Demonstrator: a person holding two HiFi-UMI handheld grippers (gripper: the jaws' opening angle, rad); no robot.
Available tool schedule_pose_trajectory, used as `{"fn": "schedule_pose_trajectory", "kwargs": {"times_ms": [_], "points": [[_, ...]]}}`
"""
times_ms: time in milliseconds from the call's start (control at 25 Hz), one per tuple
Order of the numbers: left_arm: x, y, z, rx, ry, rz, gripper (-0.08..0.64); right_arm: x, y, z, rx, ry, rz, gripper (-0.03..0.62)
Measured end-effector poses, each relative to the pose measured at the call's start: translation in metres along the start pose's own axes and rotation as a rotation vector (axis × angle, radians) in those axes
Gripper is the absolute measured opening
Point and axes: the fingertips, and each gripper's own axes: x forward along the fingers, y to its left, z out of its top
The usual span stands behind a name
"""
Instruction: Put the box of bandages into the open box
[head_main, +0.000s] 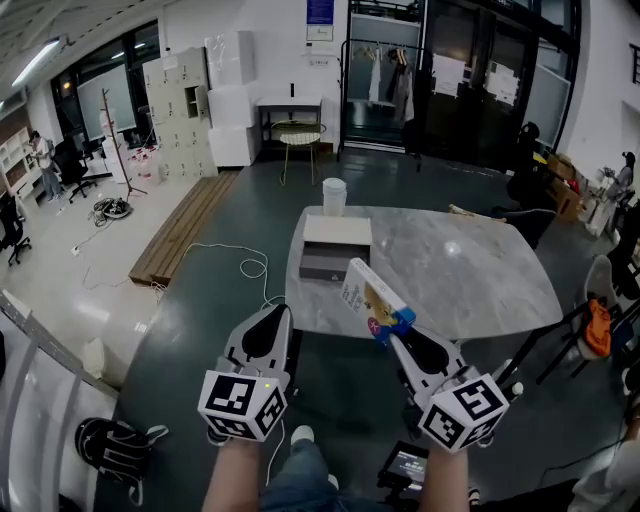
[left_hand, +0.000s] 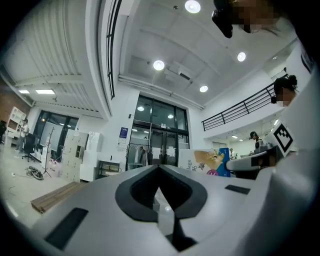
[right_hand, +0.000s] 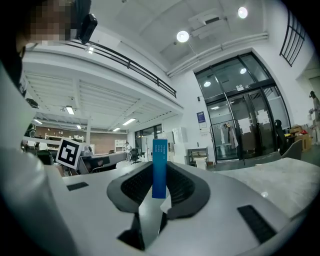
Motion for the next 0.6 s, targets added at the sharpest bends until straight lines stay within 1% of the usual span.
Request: {"fn": "schedule_pose_trajectory", "kwargs": {"times_ms": [120,360,600], "points": [[0.007,0.001,-0.022,0.001,0.020,-0.011,0.011,0.006,-0.011,-0.018,0.009,0.012,-0.004,0.095],[0.051,0.032,-0.038,-0.018,0.074,-0.033,0.011,0.054,-0.039,-0.023,0.046,0.037,-0.018,0.095],[0.098,0.070,-0.050,-0.032,0.073,-0.025,0.011,0.107,-0.064,-0.026,0.031,0.058,-0.015,0.095]]}}
